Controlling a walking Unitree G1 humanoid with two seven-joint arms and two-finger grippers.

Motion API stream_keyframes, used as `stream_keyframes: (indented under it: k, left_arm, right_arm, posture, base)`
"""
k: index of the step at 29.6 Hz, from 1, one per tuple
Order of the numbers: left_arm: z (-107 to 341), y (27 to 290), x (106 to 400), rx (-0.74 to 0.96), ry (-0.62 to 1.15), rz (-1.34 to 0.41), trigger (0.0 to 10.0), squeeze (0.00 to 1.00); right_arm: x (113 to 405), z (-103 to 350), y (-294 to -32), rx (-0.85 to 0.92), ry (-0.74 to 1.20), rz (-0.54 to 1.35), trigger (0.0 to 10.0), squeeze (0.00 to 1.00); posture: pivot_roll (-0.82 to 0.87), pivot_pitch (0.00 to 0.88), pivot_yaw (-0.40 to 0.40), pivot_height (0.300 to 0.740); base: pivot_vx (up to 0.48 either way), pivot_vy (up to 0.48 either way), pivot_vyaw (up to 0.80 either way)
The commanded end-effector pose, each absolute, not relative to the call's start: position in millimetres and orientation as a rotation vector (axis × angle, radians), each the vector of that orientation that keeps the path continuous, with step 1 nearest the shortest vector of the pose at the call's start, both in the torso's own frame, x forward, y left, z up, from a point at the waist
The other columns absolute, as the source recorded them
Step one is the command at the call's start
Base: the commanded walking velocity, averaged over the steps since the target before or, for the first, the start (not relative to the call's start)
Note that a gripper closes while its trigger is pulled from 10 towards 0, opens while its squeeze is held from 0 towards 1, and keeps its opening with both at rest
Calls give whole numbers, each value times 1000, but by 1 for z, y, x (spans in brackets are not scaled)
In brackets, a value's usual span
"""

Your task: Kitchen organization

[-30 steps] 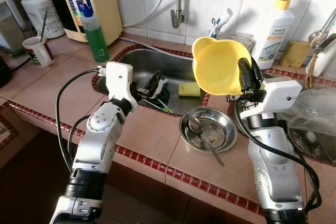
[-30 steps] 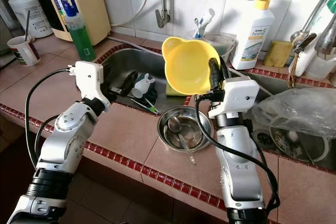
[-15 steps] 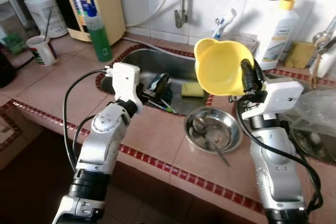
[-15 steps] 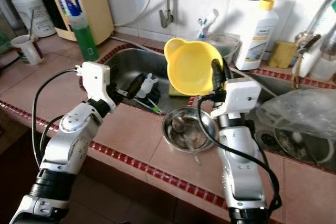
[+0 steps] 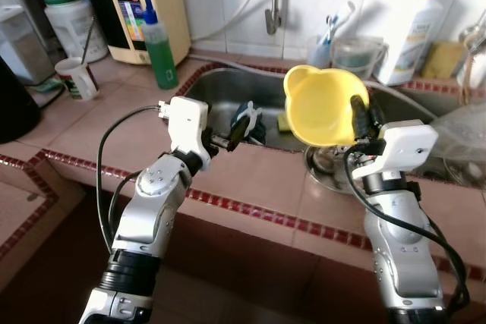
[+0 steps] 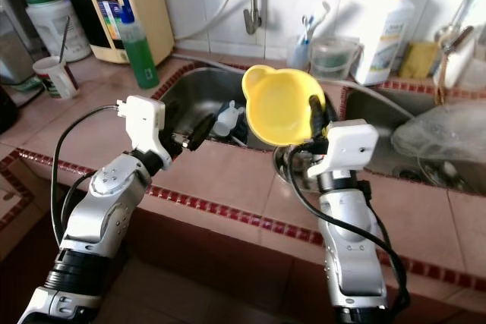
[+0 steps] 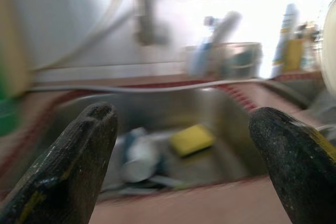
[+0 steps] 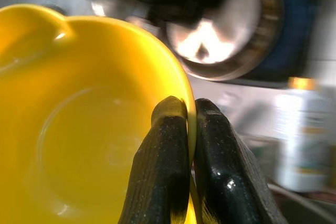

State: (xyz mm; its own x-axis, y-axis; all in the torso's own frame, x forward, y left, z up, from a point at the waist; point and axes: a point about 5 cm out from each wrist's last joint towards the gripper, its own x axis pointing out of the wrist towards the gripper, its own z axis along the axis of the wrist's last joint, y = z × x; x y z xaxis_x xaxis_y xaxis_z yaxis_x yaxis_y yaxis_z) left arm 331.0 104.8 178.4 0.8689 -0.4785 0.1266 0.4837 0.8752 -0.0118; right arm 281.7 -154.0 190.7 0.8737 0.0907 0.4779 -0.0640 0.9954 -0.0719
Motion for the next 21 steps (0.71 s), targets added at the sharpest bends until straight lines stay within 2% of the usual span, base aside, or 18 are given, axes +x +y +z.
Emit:
stream_keyframes:
  k: [1, 21]
  left_arm:
    - [181, 107, 330, -34, -137, -498, 10000, 0]
    - [178, 106, 325, -10, -117, -539, 10000, 0]
  right_arm:
    - [282, 199, -150, -60, -537, 98, 10000, 0]
    - [282, 194, -146, -65, -519, 116, 10000, 0]
  posture:
    - [-197, 0, 68, 711]
    - [-188, 0, 66, 711]
  base:
    - [0, 0, 0]
    - [0, 0, 0]
